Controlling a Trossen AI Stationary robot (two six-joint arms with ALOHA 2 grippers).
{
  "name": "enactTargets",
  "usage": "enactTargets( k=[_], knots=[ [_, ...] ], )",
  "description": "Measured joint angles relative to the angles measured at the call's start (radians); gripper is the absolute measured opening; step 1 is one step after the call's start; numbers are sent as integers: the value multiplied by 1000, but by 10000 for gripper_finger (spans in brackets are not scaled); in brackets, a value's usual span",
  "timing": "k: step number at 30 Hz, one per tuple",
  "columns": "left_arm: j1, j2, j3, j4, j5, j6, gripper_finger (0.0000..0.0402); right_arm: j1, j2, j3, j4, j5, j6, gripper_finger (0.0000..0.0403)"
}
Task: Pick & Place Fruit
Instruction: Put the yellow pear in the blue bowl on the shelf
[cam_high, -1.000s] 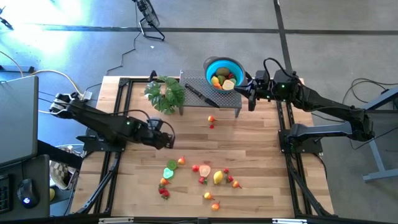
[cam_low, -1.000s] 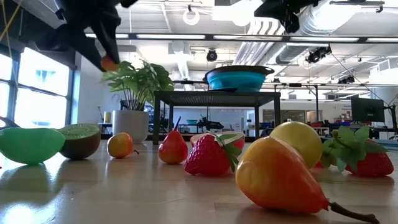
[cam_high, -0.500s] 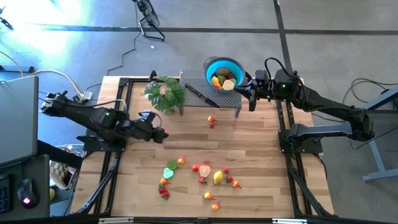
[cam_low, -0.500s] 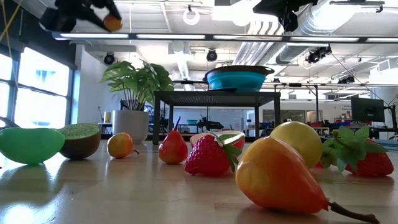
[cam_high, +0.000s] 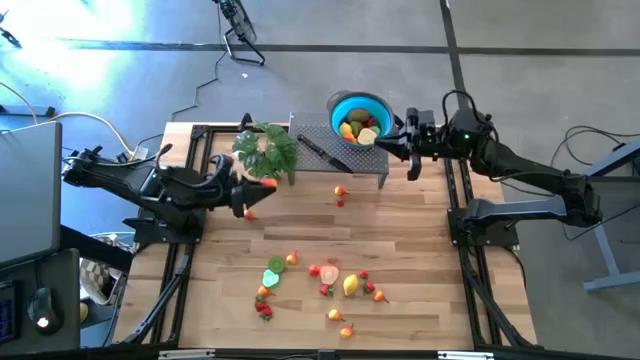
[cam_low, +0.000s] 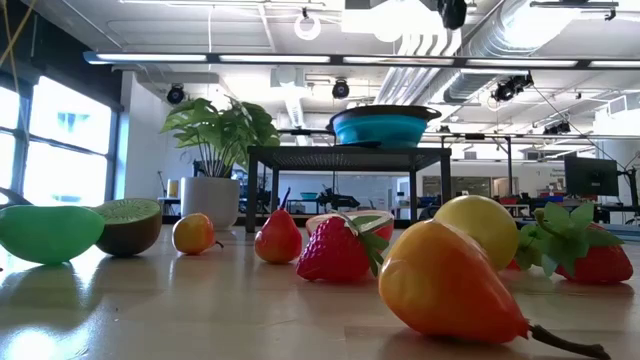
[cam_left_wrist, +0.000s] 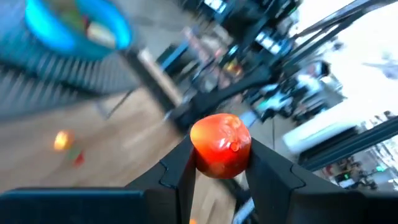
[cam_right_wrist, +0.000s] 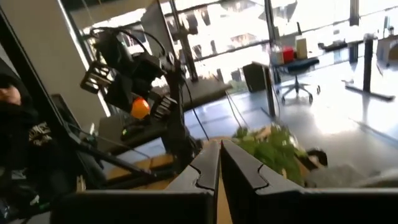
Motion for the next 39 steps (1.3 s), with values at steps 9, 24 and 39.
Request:
enactTargets(
  k=[9, 24, 39],
  knots=[
    [0, 1, 0, 209, -64, 147, 116, 43, 11, 0, 177, -61, -170, 9],
    [0, 27, 0, 212, -77, 105, 116, 174, 190, 0, 450, -14, -396, 9],
    [0, 138, 0, 298, -189, 76, 116, 210, 313, 0, 599, 31, -467, 9]
  ],
)
